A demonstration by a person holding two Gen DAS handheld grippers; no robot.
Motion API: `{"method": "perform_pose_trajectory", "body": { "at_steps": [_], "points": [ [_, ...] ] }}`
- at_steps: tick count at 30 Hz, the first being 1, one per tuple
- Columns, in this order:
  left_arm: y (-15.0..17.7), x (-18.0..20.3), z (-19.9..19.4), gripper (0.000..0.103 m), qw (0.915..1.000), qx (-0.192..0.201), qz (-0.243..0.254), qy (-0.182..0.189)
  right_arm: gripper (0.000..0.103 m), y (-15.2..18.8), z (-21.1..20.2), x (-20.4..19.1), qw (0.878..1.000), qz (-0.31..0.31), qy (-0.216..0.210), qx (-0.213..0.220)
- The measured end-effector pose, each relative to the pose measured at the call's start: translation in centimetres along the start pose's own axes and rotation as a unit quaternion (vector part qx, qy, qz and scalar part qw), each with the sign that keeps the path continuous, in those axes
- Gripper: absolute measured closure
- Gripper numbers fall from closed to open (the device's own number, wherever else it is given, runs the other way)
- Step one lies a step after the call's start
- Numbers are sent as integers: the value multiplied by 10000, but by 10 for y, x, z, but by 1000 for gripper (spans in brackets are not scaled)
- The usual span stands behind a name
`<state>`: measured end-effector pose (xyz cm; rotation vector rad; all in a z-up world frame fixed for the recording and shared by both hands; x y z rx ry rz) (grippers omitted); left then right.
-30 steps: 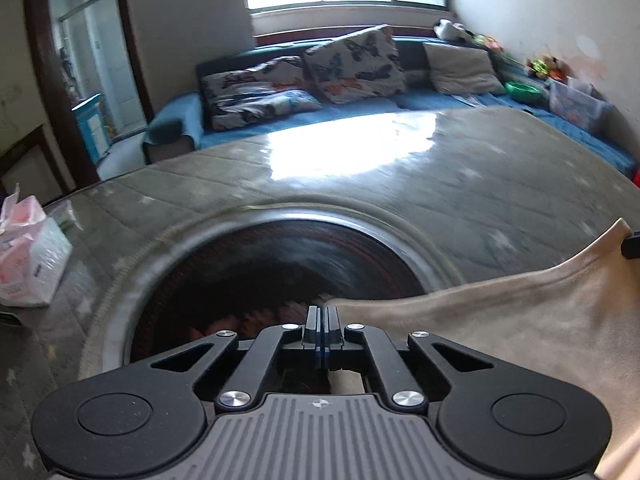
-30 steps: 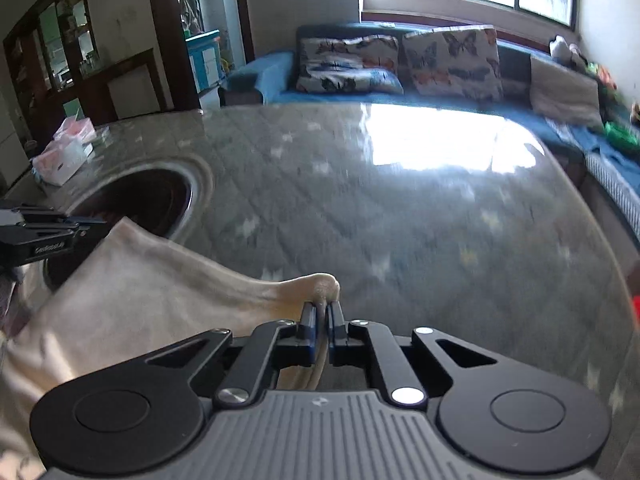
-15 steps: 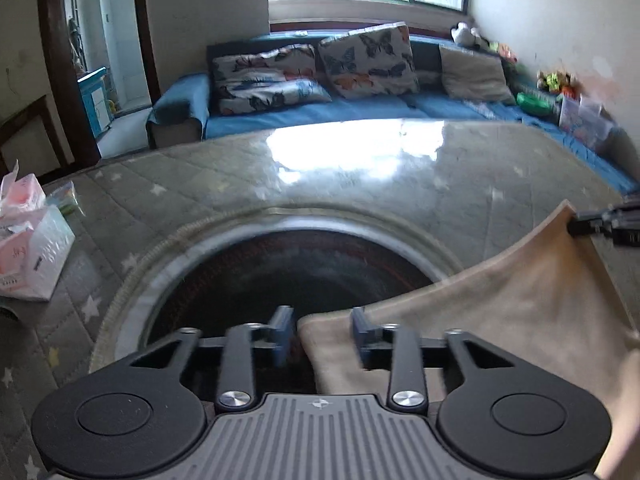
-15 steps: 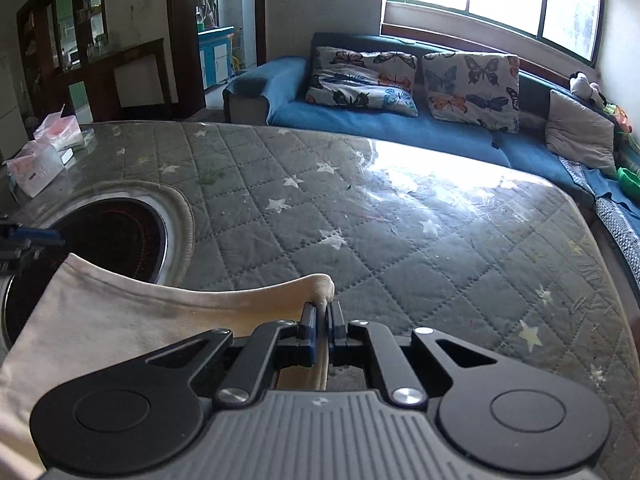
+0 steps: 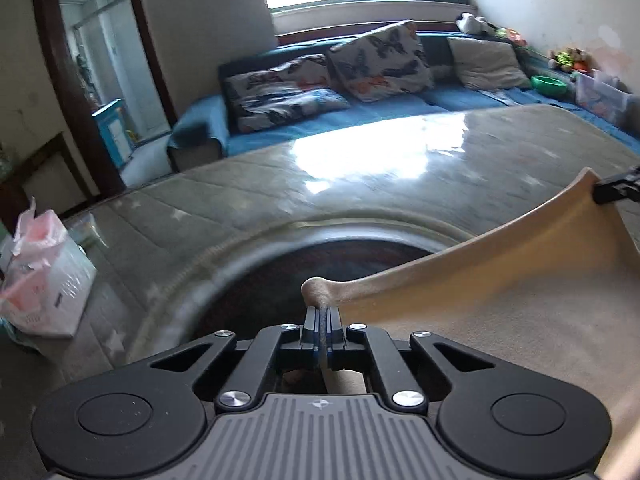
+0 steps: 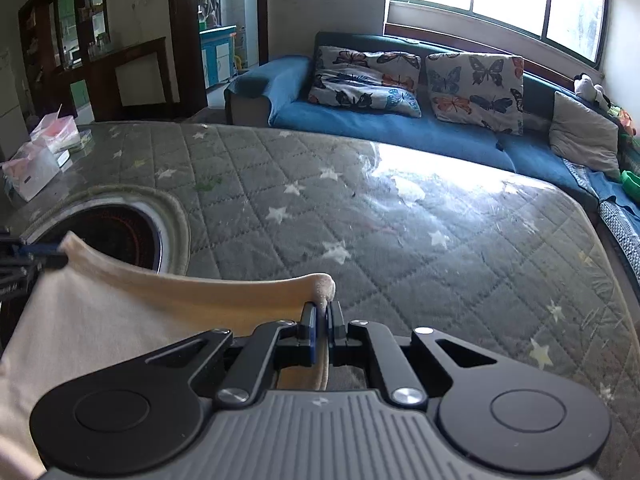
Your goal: Fold clothes
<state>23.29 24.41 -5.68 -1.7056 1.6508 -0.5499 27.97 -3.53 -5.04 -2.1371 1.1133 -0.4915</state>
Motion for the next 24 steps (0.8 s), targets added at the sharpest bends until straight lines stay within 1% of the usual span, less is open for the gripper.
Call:
{"method": "perform_pose_trajectory", "body": {
  "at_steps": [2, 5, 6, 8, 9, 12, 14, 16, 17, 19, 20, 23, 24],
  "points": [
    [-3, -3, 7, 99, 9999, -51, 60, -91, 98, -4, 5, -1, 10000, 17, -13, 2],
    [-2, -2, 15, 92, 9993, -143, 271, -203, 95, -6, 5, 1, 10000, 7, 11, -34],
    [-2, -1, 14, 91, 9992, -127, 291, -224, 93, -6, 2, 2, 10000, -7, -1, -44],
    [-2, 0, 7, 84, 9992, -32, 288, -279, 92, -2, -9, 0, 9999, -99, -7, -49],
    [-3, 2, 2, 83, 9992, 21, 287, -277, 92, 0, -15, -3, 9998, -155, -59, -55],
    [-6, 16, -18, 82, 9992, 173, 359, -107, 89, 17, -41, -27, 9980, -491, -400, -88],
    [-7, 29, -31, 82, 9985, 262, 467, 95, 87, 32, -57, -46, 9950, -718, -684, -143],
    [-8, 43, -41, 82, 9973, 316, 574, 325, 87, 49, -74, -68, 9901, -980, -983, -206],
    [-7, 51, -45, 80, 9966, 304, 610, 461, 86, 57, -80, -77, 9876, -1092, -1105, -244],
    [-3, 63, -48, 76, 9954, 223, 660, 663, 85, 77, -98, -102, 9786, -1437, -1435, -338],
    [0, 69, -49, 76, 9945, 184, 715, 738, 82, 87, -108, -114, 9731, -1613, -1602, -386],
    [6, 83, -48, 74, 9928, 131, 822, 865, 74, 106, -129, -139, 9592, -2040, -1901, -461],
    [8, 87, -47, 73, 9925, 84, 796, 925, 73, 112, -133, -145, 9555, -2172, -1933, -490]
  ]
}}
Point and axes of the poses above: each gripper's, at about its wrist camera, not at the fingertips, and z roughly the way its jaws point, x to its right, y to its underside, the point moved 8 cm from there along z, roughly the way its jaws point, and after that the axes turned 1 degree about -z, right-handed, at the moved point
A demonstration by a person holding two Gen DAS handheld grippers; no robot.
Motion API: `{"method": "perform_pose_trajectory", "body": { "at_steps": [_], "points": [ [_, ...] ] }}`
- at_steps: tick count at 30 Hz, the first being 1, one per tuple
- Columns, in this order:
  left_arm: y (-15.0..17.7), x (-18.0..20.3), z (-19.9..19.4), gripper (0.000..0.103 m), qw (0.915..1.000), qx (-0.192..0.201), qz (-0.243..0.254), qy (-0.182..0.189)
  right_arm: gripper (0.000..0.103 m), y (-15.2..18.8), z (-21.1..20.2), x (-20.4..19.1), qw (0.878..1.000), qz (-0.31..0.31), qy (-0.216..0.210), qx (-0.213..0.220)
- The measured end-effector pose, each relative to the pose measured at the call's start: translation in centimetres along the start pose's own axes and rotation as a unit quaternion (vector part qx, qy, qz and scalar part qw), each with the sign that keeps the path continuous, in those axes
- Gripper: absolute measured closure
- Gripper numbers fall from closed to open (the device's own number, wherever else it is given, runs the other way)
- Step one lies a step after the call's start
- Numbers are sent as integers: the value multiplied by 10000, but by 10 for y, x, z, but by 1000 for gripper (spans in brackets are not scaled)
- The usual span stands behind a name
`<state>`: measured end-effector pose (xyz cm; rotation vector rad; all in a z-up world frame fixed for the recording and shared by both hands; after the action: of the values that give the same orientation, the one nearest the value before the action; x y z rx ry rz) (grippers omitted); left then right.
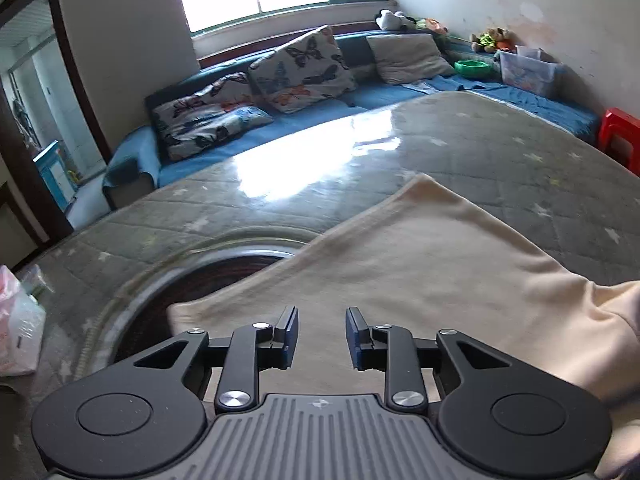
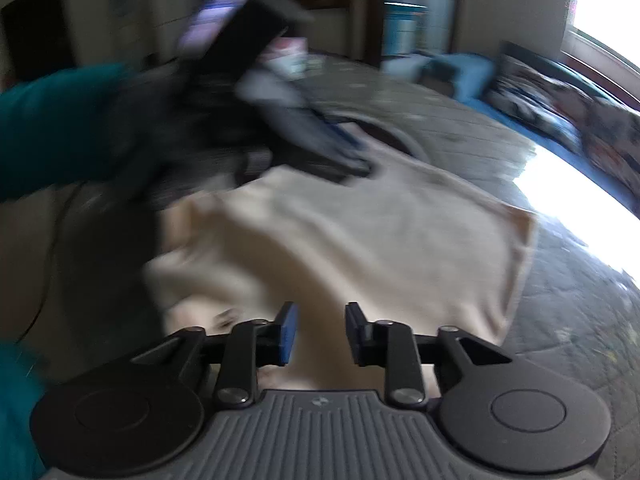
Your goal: Fold clothes
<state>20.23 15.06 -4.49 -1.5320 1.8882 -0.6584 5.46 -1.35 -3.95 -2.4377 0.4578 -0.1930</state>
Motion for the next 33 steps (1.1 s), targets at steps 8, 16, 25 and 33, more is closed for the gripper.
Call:
{"method": "perform_pose_trajectory", "body": {
  "at_steps": [8, 16, 25, 33],
  "points": [
    [12, 13, 0, 63, 9996, -156, -176, 185, 74, 7, 18, -33, 9974, -693, 128, -118],
    [22, 10, 12, 61, 9990, -342, -219, 172, 101, 12, 26, -37, 9967, -801, 86, -104],
    [24, 9, 13, 56, 9994, -245, -215, 95, 101, 35, 13, -58, 9943, -942, -310, -384],
    [30, 24, -26, 56, 9998, 158, -94, 2, 99, 33, -9, -48, 9987, -361, -349, -93]
  ]
}}
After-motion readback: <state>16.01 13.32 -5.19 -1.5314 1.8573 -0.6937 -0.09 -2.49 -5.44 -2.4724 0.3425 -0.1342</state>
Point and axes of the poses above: each gripper's, at about its wrist camera, not at the fingertips, and z roughly the way its jaws point, x to its right, y to its underside, the point moved 8 cm from there along z, roughly the way its jaws point, and after that the axes turned 1 degree about -z, right-handed, at the moved point
